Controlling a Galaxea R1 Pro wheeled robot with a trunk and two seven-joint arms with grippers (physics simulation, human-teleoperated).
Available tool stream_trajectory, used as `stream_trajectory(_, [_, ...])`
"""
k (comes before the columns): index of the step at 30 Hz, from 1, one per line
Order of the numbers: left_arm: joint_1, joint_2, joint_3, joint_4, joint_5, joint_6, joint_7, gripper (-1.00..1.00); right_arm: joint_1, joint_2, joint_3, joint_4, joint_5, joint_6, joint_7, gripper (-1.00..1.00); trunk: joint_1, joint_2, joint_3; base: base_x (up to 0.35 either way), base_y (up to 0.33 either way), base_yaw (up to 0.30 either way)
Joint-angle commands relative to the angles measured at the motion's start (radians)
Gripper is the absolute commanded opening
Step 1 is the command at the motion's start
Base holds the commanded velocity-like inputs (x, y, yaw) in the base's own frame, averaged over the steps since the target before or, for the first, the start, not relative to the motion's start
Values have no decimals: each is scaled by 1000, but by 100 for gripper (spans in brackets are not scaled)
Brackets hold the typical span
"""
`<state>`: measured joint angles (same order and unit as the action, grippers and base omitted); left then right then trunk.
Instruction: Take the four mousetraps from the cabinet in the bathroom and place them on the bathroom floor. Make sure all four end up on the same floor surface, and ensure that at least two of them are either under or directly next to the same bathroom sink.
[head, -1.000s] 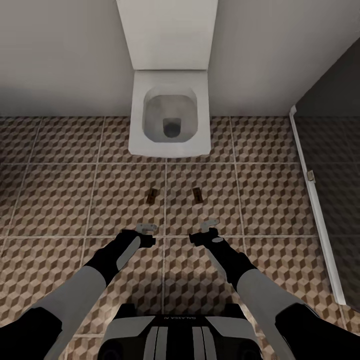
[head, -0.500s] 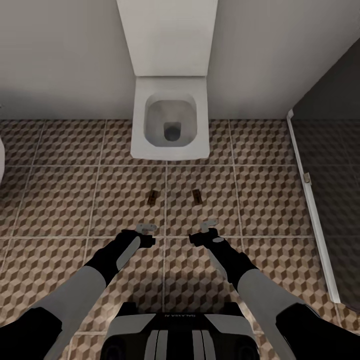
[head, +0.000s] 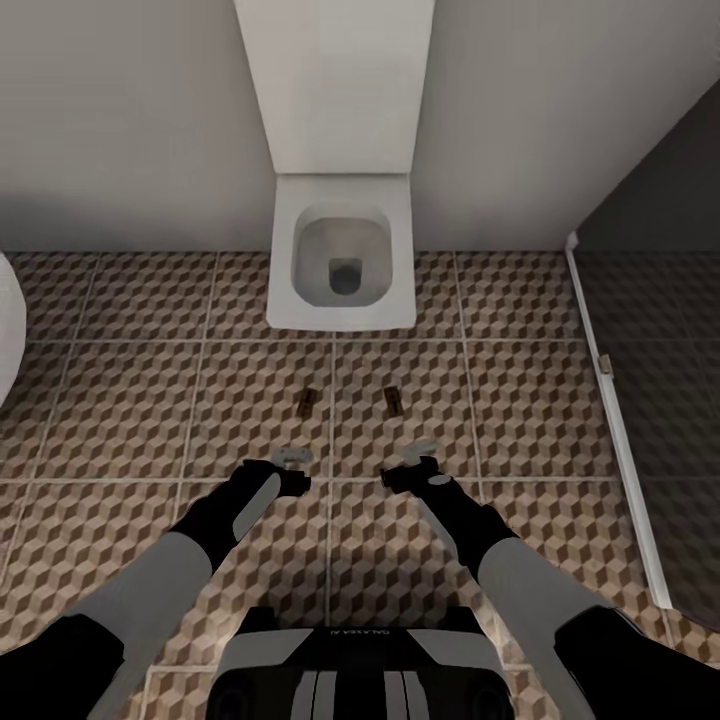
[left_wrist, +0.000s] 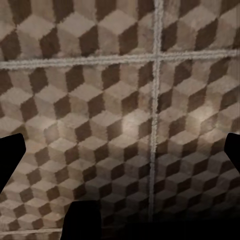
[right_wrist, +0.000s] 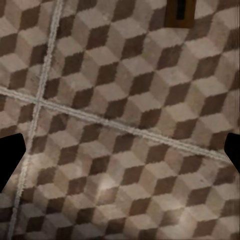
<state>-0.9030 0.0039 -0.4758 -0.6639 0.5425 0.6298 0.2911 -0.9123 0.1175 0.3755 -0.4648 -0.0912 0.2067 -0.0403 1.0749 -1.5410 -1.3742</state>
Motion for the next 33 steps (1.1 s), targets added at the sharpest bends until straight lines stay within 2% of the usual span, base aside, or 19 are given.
stream_trajectory(1, [-1,1,-4,-1,10,2,9,100,0,-3,7,-2,-10,5,-4,100,-4,7,4,0,0,0])
stream_trajectory(5, [-1,1,-4,1,10,2,8,100,0,-23,7,-1,-10,5,-3,100,-19,35,23,0,0,0])
stream_trajectory(11, [-1,2,-4,31,10,1,7,100,0,-29,7,3,-10,5,-2,100,-42,77,52,0,0,0])
stream_trajectory(15, [-1,3,-4,79,11,-27,5,100,1,-49,8,10,-13,5,1,100,-58,105,70,0,0,0])
stream_trajectory(22, [-1,2,-5,152,11,-76,0,100,3,-67,7,20,-14,-3,2,100,-84,154,103,0,0,0])
stream_trajectory(27, [-1,1,-8,226,11,-120,-3,100,4,-83,7,52,-14,-58,2,100,-104,189,127,0,0,0])
stream_trajectory(33, [0,-2,-46,290,11,-182,-5,100,4,-108,8,94,-14,-101,26,100,-127,231,155,0,0,0])
